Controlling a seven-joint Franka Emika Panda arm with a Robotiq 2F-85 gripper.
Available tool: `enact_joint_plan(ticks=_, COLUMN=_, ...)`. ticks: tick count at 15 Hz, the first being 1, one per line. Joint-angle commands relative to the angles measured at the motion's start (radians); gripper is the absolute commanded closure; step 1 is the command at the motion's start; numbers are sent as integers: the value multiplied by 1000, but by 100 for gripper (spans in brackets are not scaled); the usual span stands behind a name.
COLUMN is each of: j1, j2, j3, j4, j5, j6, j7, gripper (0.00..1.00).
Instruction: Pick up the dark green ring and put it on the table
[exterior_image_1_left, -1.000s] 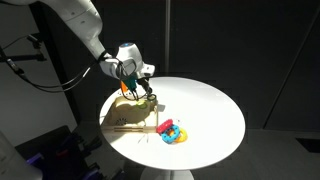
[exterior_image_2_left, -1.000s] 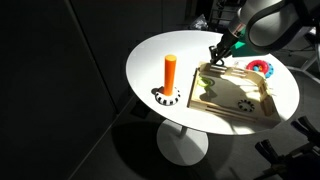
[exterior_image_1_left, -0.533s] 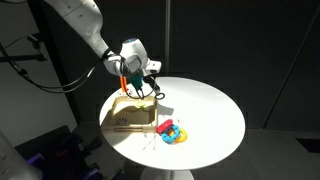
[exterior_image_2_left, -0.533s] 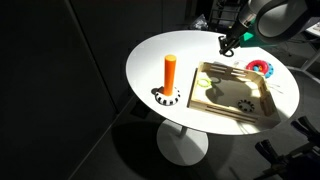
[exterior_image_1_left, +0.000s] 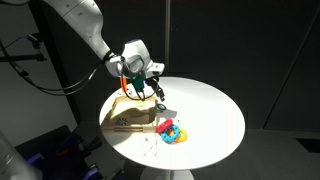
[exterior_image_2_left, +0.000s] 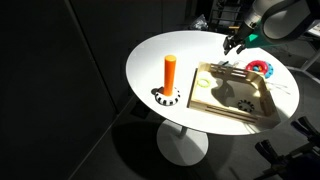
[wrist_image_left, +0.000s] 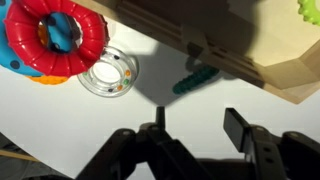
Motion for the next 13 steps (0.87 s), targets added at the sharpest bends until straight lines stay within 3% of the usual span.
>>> enact_joint_plan(ticks=1, j1=-104, j2=-106, j3=139, j4=-28, j5=23, j6=-121, j7=-74, gripper=7)
enact_joint_plan(ticks=2, j1=-136, j2=-121, j3=180, j4=-27, j5=36, j6=-151, j7=-92, gripper=1)
enact_joint_plan(ticks=6, j1=-231, j2=-174, j3=293, j4=-19, j5=73, j6=-263, j7=-144, gripper=0)
enact_joint_plan(ticks=7, j1=-213, j2=-126, j3=276, j4=-1, j5=31, j6=-214, j7=-85, gripper=0)
enact_joint_plan(ticks=13, j1=-240, j2=-151, j3=303, j4=-7, j5=41, j6=-245, j7=-104, gripper=0)
